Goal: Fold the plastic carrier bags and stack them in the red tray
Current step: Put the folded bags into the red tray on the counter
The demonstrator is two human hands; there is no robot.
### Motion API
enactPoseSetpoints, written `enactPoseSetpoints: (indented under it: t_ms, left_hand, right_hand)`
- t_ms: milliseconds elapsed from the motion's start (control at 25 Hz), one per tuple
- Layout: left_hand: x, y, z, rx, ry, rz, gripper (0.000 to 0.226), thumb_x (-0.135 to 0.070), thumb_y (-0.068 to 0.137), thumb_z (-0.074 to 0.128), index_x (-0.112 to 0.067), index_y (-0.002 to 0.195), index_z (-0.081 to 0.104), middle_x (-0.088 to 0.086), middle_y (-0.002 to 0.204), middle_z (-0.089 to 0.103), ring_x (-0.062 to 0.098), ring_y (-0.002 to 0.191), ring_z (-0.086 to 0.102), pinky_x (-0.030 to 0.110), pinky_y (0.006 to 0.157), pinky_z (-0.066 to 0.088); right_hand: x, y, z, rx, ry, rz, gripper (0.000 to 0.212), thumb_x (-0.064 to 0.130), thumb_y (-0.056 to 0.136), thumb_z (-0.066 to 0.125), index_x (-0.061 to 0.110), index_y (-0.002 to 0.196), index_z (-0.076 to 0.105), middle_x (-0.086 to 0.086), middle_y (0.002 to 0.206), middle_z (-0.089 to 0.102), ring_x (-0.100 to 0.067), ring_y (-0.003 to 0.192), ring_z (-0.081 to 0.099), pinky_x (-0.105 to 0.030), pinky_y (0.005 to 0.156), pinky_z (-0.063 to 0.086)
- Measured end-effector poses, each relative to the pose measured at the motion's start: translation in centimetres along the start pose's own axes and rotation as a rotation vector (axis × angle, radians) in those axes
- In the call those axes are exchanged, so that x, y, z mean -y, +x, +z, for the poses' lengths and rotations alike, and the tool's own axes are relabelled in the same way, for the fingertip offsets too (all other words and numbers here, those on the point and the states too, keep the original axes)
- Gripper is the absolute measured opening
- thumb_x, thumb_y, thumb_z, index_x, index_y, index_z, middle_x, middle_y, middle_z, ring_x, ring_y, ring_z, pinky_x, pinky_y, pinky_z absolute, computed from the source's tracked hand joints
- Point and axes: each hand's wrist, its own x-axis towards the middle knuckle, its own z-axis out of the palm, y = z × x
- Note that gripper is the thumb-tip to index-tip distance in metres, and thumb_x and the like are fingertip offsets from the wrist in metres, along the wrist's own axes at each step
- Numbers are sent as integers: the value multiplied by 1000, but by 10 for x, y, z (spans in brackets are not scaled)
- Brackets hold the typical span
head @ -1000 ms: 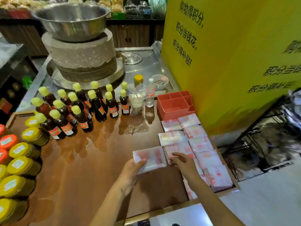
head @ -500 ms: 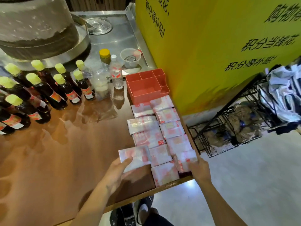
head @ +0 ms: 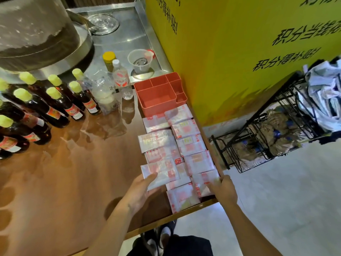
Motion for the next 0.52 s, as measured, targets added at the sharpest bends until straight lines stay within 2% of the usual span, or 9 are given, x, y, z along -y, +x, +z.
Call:
enactPoseSetpoints:
  t_ms: [80,160,280,400,520]
  left_hand:
    - [-14,1,1,-7,18,15,34,-21,96,61,-15,129,60,7,121,71,22,111,69,34,87,57]
    - [-27,-1,2,-6,54,19,33,-22,97,62,-16,129,60,7,121,71,20,109,70,28,79,58]
    - [-51,-2,4,4,66,53,33,-23,96,63,-16,128,61,5,120,72,19,111,69,30,87,56]
    - [-79,3,3,-12,48,107,31,-20,97,61,-13,128,61,7,120,72,23,112,68,40,100,52]
    - [-112,14,-1,-55,59,187,31,-21,98,62,-15,128,62,6,122,71,23,113,67,44,103,50]
  right_hand:
    - [5,-1,-17,81,218,15,42,30,83,82,10,105,54,-9,102,66,-23,87,64,-34,70,57]
    - [9,-5,-42,210,442,4,27,7,82,81,4,103,65,-16,104,73,-26,85,71,-32,70,59]
    - [41,-13,-83,362,551,-106,19,5,87,73,4,106,73,-14,103,76,-22,87,75,-25,67,59]
    - [99,-7,-112,368,667,-200,15,8,92,68,7,106,72,-11,98,77,-19,82,76,-25,62,58]
    - [161,11,-120,350,744,-311,27,18,91,70,9,116,71,-8,107,77,-25,99,73,-41,86,57]
